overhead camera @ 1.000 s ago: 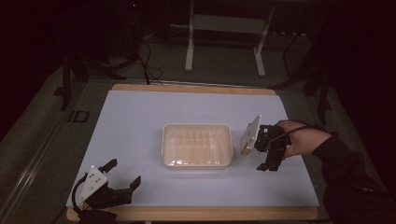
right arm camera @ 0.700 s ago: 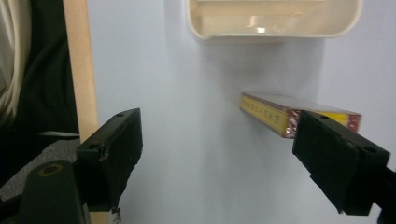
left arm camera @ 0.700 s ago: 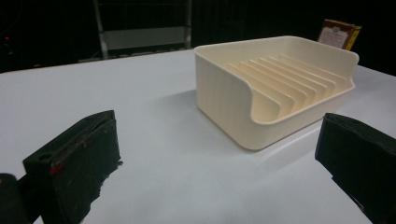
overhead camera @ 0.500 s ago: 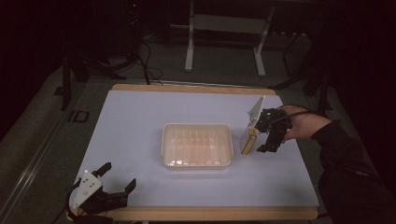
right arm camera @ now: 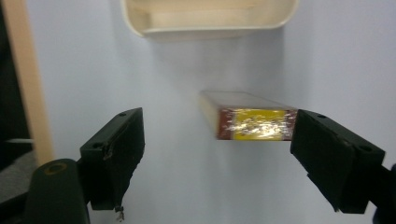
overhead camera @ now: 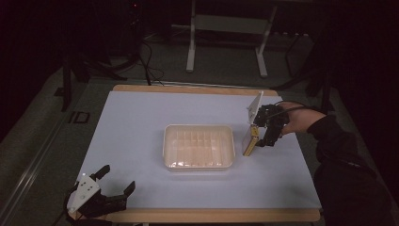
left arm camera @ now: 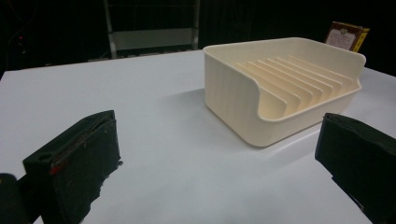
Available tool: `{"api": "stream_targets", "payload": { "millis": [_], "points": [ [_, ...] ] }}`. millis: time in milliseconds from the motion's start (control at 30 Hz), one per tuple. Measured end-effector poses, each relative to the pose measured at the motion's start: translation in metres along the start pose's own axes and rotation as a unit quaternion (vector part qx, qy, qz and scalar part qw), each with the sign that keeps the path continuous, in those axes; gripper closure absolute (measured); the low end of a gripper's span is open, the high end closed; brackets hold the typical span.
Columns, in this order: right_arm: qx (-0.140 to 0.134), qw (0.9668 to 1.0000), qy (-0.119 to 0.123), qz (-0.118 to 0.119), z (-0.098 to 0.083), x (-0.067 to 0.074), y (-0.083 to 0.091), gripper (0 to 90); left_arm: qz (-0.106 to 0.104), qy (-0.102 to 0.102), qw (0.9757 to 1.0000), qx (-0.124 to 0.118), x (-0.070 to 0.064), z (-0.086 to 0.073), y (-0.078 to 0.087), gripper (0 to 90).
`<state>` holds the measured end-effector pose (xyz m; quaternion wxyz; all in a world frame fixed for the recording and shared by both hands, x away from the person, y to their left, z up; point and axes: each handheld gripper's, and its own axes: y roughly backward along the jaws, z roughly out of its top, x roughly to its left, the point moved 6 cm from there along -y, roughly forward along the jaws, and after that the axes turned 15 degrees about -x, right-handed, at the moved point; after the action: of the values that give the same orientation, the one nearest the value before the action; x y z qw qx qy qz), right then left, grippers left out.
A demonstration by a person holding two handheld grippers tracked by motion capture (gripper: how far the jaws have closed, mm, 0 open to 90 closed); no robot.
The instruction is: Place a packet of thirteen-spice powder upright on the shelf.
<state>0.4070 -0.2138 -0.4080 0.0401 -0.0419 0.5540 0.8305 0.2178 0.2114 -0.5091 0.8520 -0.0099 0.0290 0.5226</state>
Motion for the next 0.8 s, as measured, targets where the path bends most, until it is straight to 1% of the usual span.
{"api": "stream_targets", "payload": {
  "millis": [33,67,100,133,200,267,400,467,500,567,667,700,800],
  "points": [
    [-0.001,1.0000,0.004,-0.004,-0.001,-0.003,-0.002,17.8,0.000,0.000,1.0000,0.000,0.000,0.000,0.000,0.1],
    [0.000,1.0000,0.004,0.000,-0.003,-0.008,-0.006,17.8,0.000,0.000,1.0000,-0.001,0.000,0.000,0.000,0.1],
    [0.000,1.0000,0.004,0.000,-0.003,-0.008,-0.006,17.8,0.000,0.000,1.0000,-0.001,0.000,0.000,0.000,0.1],
    [0.003,1.0000,-0.002,0.001,-0.006,-0.013,-0.010,17.8,0.000,0.000,1.0000,-0.001,0.000,0.000,0.000,0.1],
    [0.002,1.0000,-0.003,0.002,-0.007,-0.015,-0.012,17.8,0.000,0.002,1.0000,-0.001,0.001,0.000,0.000,0.1],
    [0.004,0.9999,-0.015,0.007,-0.011,-0.020,-0.017,17.8,0.001,0.002,1.0000,0.000,0.001,0.000,0.000,0.1],
    [0.006,0.9995,-0.027,0.015,-0.017,-0.028,-0.025,17.8,0.002,0.004,1.0000,0.000,0.001,-0.001,0.000,0.1],
    [0.006,0.9994,-0.029,0.016,-0.018,-0.029,-0.026,17.8,0.002,0.004,1.0000,0.001,0.001,-0.001,0.000,0.1],
    [0.007,0.9995,-0.029,0.013,-0.019,-0.031,-0.028,17.8,0.002,0.004,1.0000,0.001,0.001,-0.001,0.000,0.1],
    [0.012,0.9994,-0.025,0.022,-0.021,-0.033,-0.036,17.9,0.000,0.002,1.0000,0.003,0.001,-0.002,0.000,0.1],
    [0.015,0.9993,-0.027,0.023,-0.022,-0.034,-0.039,18.3,0.000,0.002,1.0000,0.004,0.001,-0.002,0.000,0.1],
    [0.014,0.9991,-0.030,0.028,-0.023,-0.036,-0.041,21.3,0.000,0.002,1.0000,0.004,0.001,-0.002,0.000,0.1],
    [0.009,0.9988,-0.035,0.034,-0.023,-0.037,-0.042,22.2,0.001,0.001,1.0000,0.005,0.001,-0.002,0.000,0.1]
  ]
}}
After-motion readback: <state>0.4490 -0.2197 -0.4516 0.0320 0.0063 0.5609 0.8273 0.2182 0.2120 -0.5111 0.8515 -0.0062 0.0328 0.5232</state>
